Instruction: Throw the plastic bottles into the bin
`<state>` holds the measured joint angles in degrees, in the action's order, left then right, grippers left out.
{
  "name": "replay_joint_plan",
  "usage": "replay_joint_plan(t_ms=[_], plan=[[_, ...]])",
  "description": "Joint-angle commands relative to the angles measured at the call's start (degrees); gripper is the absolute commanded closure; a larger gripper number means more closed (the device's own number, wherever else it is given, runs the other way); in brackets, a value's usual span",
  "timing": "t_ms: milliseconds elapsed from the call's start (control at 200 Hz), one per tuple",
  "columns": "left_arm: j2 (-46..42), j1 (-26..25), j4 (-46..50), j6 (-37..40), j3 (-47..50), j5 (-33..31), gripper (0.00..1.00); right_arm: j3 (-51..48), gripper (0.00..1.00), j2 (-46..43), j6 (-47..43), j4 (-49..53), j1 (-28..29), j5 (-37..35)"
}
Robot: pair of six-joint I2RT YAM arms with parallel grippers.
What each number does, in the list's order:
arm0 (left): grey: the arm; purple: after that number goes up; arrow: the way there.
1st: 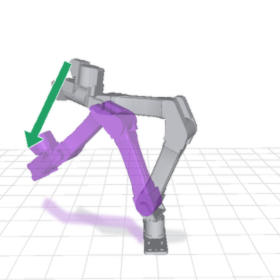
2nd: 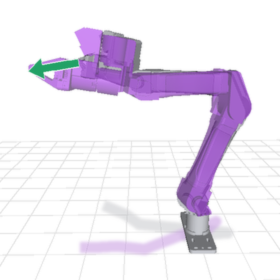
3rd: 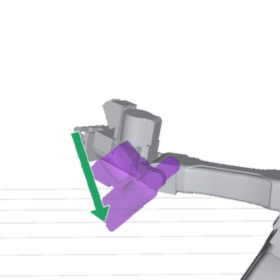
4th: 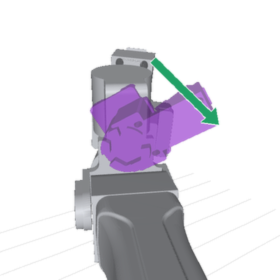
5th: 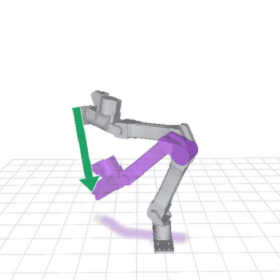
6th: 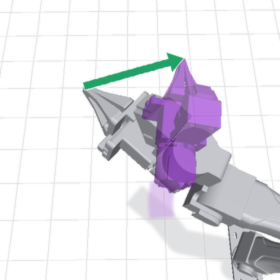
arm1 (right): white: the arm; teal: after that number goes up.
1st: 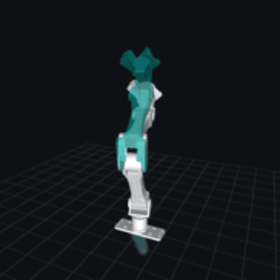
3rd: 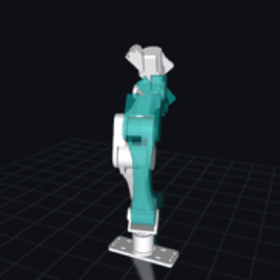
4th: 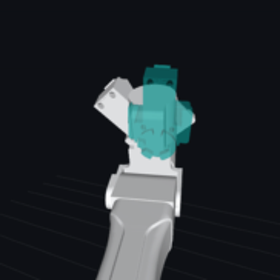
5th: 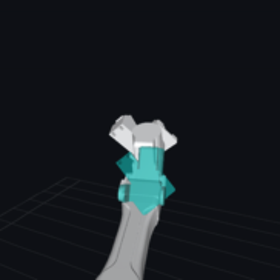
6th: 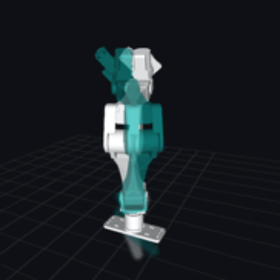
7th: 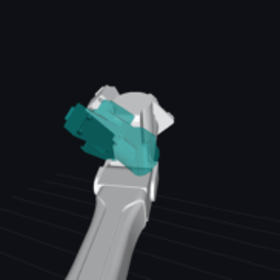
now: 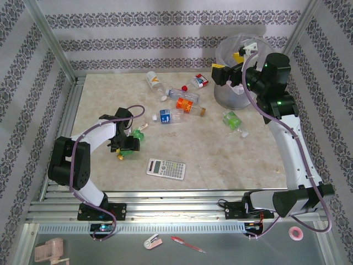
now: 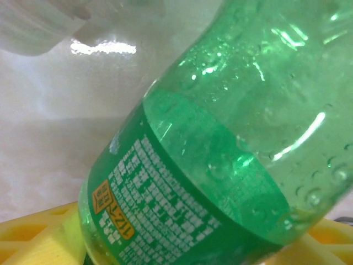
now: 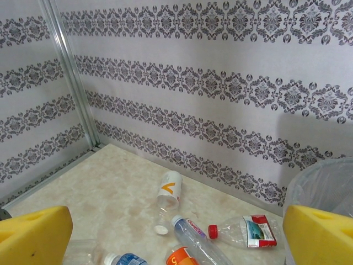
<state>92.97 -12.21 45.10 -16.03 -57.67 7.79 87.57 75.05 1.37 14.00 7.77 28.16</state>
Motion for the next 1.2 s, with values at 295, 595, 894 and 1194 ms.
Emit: replay_joint_plan(t_ms=[295, 595, 894, 1194], plan=[[-3.3, -1.9, -3.4, 2.6, 2.7, 5.9, 0.41, -0.4, 0.02, -0.6, -1.3, 0.0, 0.8, 1.3], [-4.6, -4.0, -4.0, 1.7, 5.2, 7.6, 0.43, -0.9, 0.02, -1.2, -1.5, 0.2, 0.8, 1.5], [-7.3, -6.9, -5.4, -1.6, 7.8, 7.3, 0.30, -1.2, 0.02, -1.5, -1.5, 0.4, 0.9, 2.0], [-8.9, -8.3, -6.7, -3.0, 10.7, 8.2, 0.28, -1.5, 0.02, -1.7, -1.6, 0.4, 0.9, 2.2]])
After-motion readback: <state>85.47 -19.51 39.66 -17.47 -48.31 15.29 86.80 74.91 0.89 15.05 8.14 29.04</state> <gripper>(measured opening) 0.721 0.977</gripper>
